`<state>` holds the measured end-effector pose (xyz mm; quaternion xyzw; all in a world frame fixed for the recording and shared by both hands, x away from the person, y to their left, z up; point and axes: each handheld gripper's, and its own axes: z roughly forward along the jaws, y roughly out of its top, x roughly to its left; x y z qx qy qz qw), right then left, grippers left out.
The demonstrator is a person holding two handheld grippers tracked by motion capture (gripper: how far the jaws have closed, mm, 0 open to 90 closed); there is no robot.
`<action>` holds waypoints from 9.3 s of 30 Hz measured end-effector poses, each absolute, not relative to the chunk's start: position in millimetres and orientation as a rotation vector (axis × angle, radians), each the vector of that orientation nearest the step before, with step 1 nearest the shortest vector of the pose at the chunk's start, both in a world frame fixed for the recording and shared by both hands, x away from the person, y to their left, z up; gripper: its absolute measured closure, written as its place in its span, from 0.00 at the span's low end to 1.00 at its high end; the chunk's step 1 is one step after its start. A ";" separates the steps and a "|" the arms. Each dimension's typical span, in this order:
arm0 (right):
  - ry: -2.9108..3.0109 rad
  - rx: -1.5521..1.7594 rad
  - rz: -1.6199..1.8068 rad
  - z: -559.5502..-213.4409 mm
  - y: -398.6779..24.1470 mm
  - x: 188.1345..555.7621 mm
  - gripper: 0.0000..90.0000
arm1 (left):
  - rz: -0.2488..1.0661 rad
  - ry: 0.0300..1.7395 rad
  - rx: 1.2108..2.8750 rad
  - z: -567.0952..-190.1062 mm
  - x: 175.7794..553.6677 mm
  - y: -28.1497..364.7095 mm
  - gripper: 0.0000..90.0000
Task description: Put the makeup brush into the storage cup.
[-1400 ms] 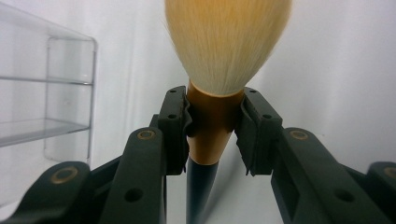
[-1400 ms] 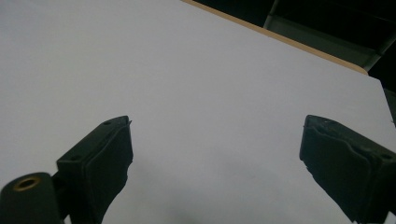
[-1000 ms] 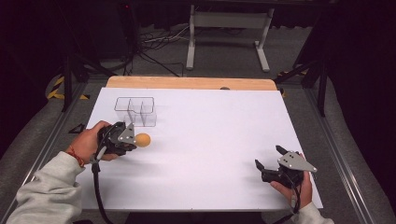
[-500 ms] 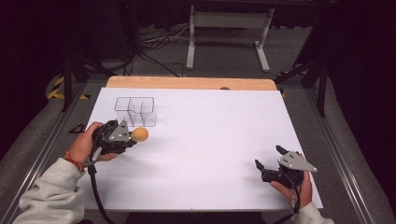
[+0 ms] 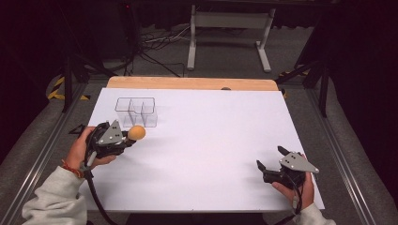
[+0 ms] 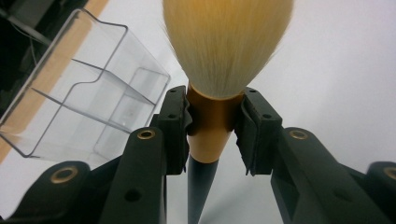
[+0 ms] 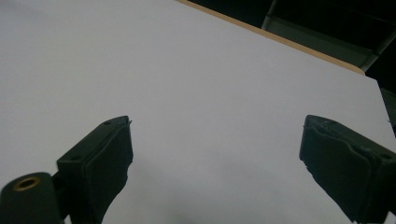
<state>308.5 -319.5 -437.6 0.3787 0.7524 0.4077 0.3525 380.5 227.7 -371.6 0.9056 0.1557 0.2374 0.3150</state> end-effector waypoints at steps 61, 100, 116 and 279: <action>1.949 0.972 1.057 -437.6 -318.9 308.7 0.11 | 0.570 0.640 1.776 -398.4 370.5 237.8 0.74; 1.944 0.973 1.058 -438.1 -318.2 309.8 0.11 | 0.595 0.662 1.756 -388.3 386.0 222.2 0.74; 1.932 0.979 1.063 -437.3 -319.9 309.1 0.12 | 0.578 0.681 1.726 -382.0 398.4 216.4 0.74; 1.917 0.993 1.066 -437.8 -321.3 309.0 0.12 | 0.592 0.799 1.739 -378.8 490.5 197.4 0.74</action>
